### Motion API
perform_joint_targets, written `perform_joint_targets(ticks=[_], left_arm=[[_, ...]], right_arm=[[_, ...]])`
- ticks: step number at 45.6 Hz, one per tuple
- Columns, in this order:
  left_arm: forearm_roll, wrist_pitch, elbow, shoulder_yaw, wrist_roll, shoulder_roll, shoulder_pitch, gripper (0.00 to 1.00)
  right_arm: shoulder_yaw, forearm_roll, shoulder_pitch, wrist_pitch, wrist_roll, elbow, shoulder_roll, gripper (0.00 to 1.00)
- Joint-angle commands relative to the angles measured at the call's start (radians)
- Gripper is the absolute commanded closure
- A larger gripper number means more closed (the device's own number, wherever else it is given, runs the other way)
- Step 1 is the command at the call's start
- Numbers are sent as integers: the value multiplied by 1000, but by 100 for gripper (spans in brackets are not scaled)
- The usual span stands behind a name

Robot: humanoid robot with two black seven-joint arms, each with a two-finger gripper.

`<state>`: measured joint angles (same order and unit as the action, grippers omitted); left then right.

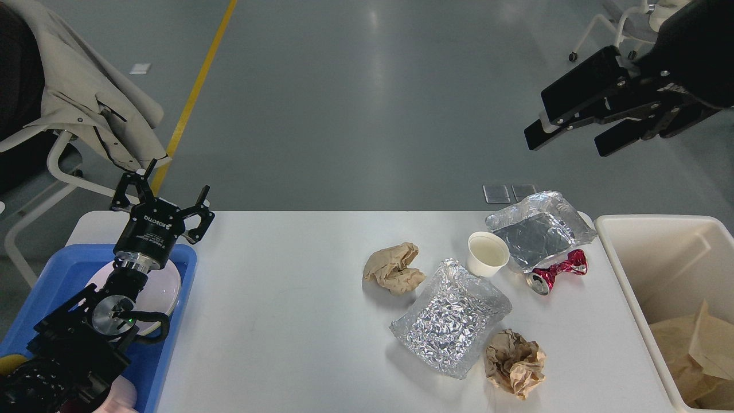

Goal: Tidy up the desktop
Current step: 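Reach the right gripper down to the clear plastic bag and grasp it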

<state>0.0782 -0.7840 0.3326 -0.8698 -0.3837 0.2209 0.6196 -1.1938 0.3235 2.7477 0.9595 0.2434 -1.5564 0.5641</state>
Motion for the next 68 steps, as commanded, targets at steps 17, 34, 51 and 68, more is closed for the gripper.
perform_joint_targets(ticks=[17,34,51,68], left_arm=[[0,0,0,2,0,-2,0,0],[0,0,0,2,0,-2,0,0],[0,0,0,2,-1,-2,0,0],[0,0,0,2,-1,-2,0,0]], right_arm=[[-44,-65,-850,-556,-232,306,-156,0],[359,-333,-1476,-614,-469,946,-274,0],[562,-325,-1686,-778,-507,1138,-297,0],[681,-320,-1787,-918,-507,1173,-345,2]])
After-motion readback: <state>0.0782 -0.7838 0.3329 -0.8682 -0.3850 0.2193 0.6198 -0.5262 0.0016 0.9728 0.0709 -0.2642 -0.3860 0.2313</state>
